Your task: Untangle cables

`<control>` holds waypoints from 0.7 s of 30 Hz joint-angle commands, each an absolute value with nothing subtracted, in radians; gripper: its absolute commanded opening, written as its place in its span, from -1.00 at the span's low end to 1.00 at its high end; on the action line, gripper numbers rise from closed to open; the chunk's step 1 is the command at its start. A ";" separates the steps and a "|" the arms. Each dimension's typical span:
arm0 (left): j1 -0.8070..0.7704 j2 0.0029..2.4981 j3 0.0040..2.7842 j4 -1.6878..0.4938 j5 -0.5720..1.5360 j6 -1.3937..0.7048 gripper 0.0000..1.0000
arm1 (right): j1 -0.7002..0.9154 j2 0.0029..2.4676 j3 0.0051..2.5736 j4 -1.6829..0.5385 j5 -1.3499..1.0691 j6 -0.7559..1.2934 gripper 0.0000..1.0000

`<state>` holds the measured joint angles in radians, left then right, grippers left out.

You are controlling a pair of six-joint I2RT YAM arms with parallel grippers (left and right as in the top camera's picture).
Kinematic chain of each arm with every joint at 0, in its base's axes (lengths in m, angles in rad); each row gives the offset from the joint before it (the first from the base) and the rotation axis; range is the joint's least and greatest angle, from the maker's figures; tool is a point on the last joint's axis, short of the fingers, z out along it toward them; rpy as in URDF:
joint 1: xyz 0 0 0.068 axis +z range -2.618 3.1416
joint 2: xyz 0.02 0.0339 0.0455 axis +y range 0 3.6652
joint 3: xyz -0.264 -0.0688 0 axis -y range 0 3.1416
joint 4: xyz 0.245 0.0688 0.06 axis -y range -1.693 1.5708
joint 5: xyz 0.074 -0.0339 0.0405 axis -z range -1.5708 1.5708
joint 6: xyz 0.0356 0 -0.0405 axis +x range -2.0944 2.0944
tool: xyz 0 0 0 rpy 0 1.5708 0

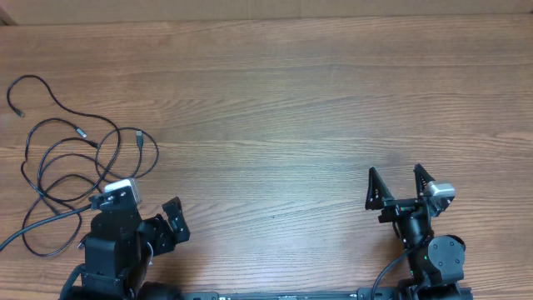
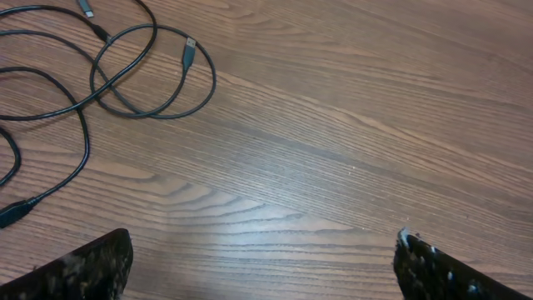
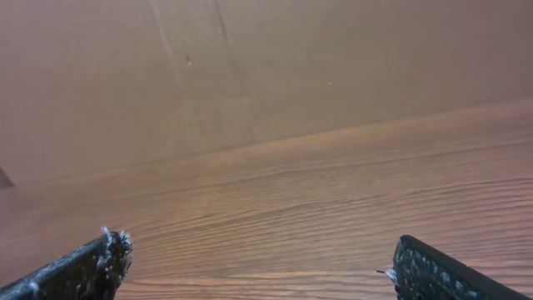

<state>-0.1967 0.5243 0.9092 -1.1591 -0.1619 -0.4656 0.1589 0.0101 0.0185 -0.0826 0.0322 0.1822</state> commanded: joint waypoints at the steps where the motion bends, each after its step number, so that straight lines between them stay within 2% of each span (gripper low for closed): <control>1: -0.202 0.524 0.905 -1.159 -0.175 -0.472 0.99 | 0.163 0.002 0.008 -0.078 0.059 0.154 1.00; 12: -0.202 0.524 0.905 -1.159 -0.175 -0.472 0.99 | 0.163 0.002 0.008 -0.082 0.013 0.146 1.00; 16: -0.202 0.524 0.905 -1.159 -0.175 -0.472 0.98 | 0.164 0.002 0.008 -0.084 -0.003 0.021 1.00; 21: -0.202 0.524 0.905 -1.159 -0.175 -0.472 0.99 | 0.164 0.002 0.008 -0.084 -0.002 0.020 1.00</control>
<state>-0.1967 0.5243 0.9092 -1.1591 -0.1619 -0.4656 0.1589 0.0101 0.0185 -0.0845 0.0040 0.0555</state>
